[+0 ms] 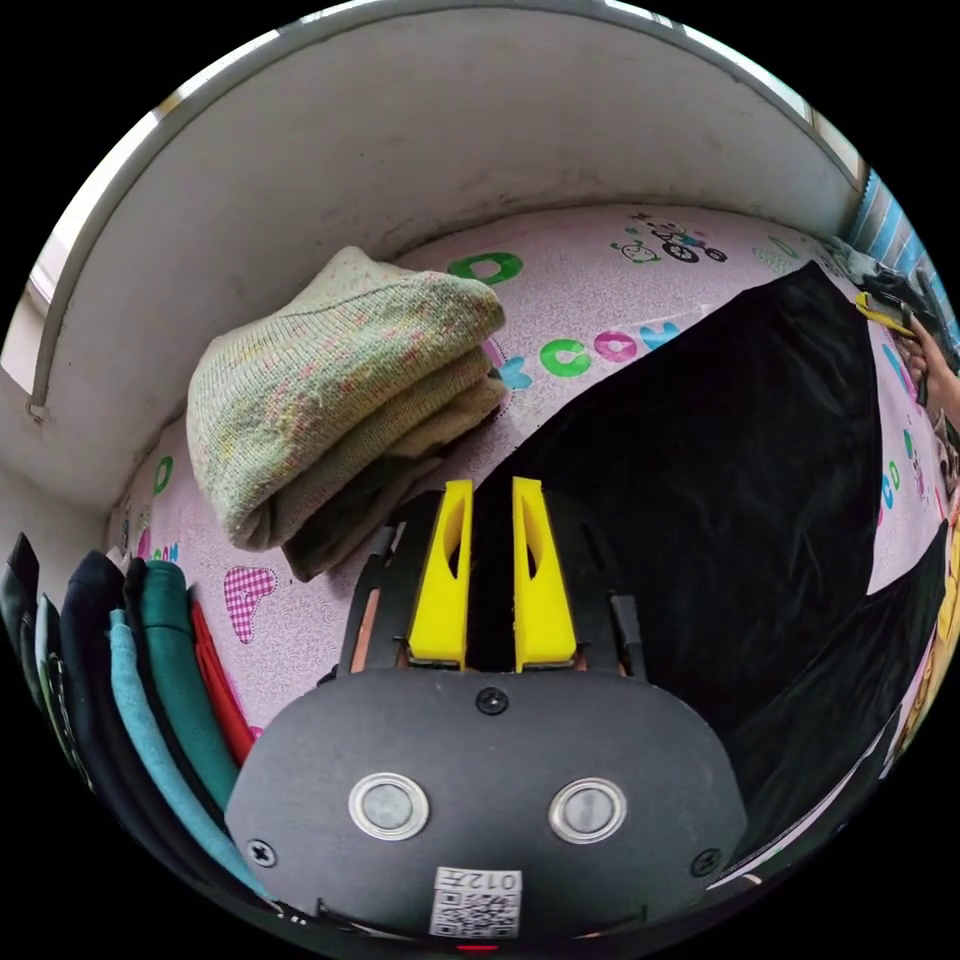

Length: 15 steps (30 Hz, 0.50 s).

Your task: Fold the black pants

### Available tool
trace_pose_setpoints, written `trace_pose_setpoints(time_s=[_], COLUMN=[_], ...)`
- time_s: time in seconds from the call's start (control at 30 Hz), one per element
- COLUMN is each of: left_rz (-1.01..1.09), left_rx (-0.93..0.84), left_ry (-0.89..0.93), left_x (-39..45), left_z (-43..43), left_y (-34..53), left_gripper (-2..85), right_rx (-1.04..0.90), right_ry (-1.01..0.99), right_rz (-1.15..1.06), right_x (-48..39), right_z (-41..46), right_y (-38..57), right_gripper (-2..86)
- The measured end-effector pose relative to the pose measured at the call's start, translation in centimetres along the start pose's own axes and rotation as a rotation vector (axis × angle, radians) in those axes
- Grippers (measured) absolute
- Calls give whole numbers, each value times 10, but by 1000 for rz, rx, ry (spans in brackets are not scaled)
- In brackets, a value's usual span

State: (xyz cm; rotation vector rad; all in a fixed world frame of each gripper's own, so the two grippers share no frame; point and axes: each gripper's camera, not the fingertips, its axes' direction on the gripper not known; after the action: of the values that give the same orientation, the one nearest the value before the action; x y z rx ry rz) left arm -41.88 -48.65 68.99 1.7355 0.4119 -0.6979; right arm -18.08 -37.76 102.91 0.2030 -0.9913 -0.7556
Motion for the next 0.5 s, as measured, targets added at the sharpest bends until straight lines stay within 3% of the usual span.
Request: trace_pose_setpoints(time_s=[0.13, 0.5], left_rz=[-16, -37], left_rx=[49, 114], left_ry=[-18, 21], left_x=[1, -7], left_z=[-1, -4], left_y=[10, 29], left_gripper=[45, 39], right_rx=[61, 23], right_ry=[1, 203], right_rz=[174, 208], right_x=[36, 42], right_z=[15, 60], right_y=[-44, -132], right_gripper=[72, 129])
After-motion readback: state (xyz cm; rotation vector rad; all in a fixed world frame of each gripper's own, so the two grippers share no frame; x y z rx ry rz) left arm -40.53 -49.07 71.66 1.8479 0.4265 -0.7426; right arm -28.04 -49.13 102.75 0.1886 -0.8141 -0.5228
